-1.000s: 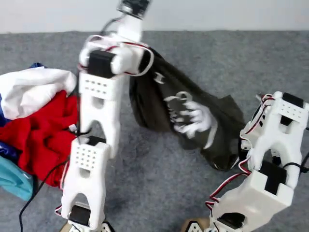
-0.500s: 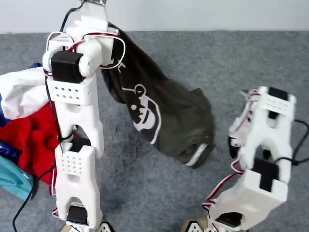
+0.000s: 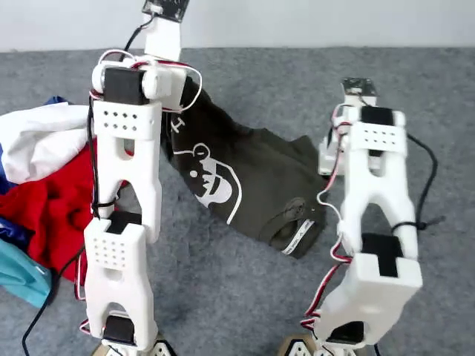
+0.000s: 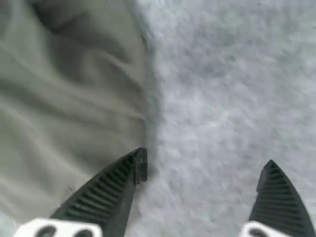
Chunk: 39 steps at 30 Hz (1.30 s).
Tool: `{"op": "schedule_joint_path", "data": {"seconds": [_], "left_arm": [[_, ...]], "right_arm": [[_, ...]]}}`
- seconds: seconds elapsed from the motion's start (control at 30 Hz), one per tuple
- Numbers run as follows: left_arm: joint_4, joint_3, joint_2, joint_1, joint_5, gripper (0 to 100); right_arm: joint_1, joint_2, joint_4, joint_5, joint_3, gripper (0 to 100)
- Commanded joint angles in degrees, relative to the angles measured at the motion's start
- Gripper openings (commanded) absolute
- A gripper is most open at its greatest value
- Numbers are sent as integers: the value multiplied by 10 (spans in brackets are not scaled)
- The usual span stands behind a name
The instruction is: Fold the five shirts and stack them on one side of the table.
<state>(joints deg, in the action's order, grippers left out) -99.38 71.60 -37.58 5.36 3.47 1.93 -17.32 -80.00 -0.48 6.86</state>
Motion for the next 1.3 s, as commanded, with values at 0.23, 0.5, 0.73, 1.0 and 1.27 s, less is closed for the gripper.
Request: {"op": "schedule_joint_path", "data": {"seconds": [0.23, 0.5, 0.73, 1.0, 1.27], "left_arm": [[-11, -30, 31, 4, -2, 13], [-10, -106, 32, 4, -1, 13], [-10, -108, 32, 4, -1, 13], [-10, -108, 32, 4, -1, 13], [-11, -108, 32, 4, -1, 13]], "right_arm": [[-40, -99, -3, -33, 40, 357], [-59, -105, 23, -33, 48, 356], [-94, -140, 46, -30, 48, 153], [-80, -130, 28, -31, 84, 20], [-33, -65, -174, -12, 298, 9]]}}
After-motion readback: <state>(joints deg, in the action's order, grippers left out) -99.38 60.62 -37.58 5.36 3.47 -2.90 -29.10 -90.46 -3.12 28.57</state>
